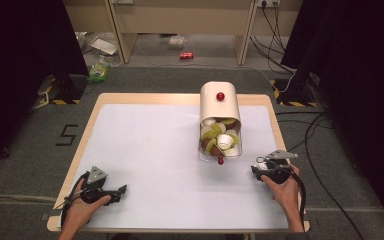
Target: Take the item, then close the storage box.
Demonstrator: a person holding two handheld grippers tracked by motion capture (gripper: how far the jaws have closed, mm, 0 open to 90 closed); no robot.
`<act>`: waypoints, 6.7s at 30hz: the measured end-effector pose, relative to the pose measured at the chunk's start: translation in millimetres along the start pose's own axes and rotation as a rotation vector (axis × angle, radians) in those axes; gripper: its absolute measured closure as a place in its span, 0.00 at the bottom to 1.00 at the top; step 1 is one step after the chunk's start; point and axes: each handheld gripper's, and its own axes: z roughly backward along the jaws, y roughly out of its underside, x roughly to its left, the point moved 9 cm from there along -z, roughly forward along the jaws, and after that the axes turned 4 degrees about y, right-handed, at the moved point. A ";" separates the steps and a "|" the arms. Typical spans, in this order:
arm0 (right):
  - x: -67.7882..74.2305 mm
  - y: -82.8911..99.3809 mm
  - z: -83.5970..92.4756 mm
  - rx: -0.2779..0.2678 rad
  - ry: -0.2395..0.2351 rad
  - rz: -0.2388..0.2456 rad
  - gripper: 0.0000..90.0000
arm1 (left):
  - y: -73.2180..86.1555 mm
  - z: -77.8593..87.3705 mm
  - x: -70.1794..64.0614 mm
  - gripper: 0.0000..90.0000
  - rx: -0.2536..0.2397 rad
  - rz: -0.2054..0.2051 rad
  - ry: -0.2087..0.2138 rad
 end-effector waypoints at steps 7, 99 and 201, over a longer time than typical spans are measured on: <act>-0.3 2.3 -1.2 0.009 -0.009 -0.011 0.43 | 0.0 0.0 0.0 0.10 0.000 0.000 0.000; 43.7 -34.2 65.2 -0.203 -0.133 0.048 0.21 | -0.1 -0.1 0.0 0.10 -0.001 0.002 0.000; 56.1 -71.3 51.9 -0.303 -0.071 -0.029 0.17 | -0.1 -0.2 -0.1 0.10 -0.001 0.000 -0.001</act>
